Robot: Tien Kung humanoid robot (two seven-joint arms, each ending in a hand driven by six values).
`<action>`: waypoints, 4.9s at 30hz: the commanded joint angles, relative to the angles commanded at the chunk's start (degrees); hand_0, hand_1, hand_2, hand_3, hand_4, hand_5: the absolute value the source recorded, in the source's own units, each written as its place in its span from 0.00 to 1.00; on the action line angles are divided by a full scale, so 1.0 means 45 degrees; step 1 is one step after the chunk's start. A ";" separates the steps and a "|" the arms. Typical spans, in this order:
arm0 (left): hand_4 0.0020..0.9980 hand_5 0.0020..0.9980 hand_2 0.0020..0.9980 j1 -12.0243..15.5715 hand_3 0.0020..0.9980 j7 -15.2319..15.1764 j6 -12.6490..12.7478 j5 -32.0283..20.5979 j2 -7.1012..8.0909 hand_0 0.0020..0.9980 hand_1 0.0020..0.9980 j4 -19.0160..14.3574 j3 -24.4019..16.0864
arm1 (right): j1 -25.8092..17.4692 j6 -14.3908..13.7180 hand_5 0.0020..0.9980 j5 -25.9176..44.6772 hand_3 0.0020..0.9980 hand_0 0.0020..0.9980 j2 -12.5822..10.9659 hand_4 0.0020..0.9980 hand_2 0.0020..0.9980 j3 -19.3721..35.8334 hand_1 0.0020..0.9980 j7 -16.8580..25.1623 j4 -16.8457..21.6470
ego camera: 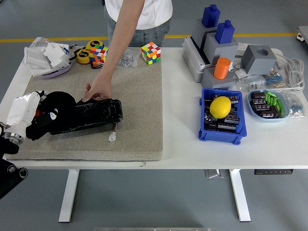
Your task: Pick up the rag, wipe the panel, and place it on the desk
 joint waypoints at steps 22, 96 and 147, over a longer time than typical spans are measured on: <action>0.52 0.17 0.25 0.0198 0.57 -0.0702 0.0000 -0.0674 0.0123 0.19 0.07 0.1653 -0.1767 | -0.0007 -0.0067 0.58 -0.0065 0.59 0.74 0.0116 0.96 0.69 0.0145 0.65 -0.0040 0.0074; 1.00 0.52 0.60 -0.0029 0.74 -0.1638 -0.0020 -0.2465 0.0085 0.35 0.52 0.2741 -0.1083 | 0.0084 -0.0129 0.58 -0.0159 0.59 0.75 0.0074 0.96 0.69 0.0179 0.65 -0.0092 -0.0060; 1.00 0.68 0.62 0.2805 0.74 0.1088 -0.0849 -0.2169 0.1565 0.35 0.54 -0.5436 -0.5916 | 0.0088 -0.0119 0.58 -0.0197 0.59 0.75 0.0088 0.96 0.69 0.0006 0.65 -0.0071 -0.0216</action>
